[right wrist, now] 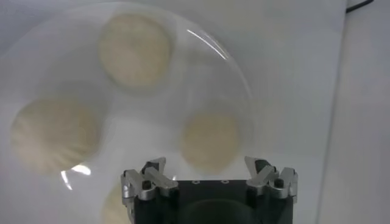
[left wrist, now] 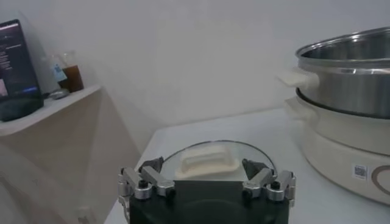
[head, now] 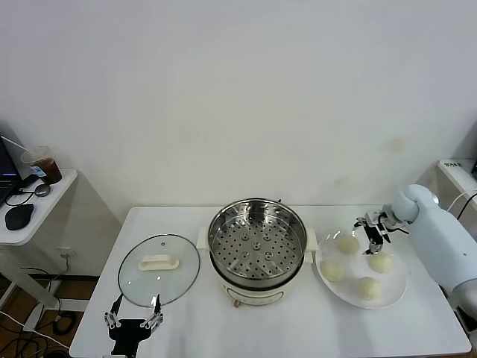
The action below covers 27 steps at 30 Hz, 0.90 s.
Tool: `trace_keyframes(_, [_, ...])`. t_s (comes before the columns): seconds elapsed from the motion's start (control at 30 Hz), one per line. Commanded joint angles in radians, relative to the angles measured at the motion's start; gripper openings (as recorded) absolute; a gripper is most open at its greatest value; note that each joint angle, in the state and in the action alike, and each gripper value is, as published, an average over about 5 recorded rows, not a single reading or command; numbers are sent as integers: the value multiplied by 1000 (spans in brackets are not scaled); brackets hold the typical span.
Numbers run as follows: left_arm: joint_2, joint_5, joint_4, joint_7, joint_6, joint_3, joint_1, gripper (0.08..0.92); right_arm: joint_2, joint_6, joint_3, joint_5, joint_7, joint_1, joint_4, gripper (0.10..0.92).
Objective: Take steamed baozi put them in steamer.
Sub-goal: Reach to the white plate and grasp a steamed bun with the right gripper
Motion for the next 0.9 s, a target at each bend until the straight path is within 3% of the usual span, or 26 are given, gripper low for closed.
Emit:
trace_keyframes(0.03, [-4,5,-10,-1,0,1,9,823,82,28,38,-81,25,17,-104,823])
trace_keyframes(0.9, [-4,6,0,0,0,3,6,823,126,5,60,-137,74,0,-142,823])
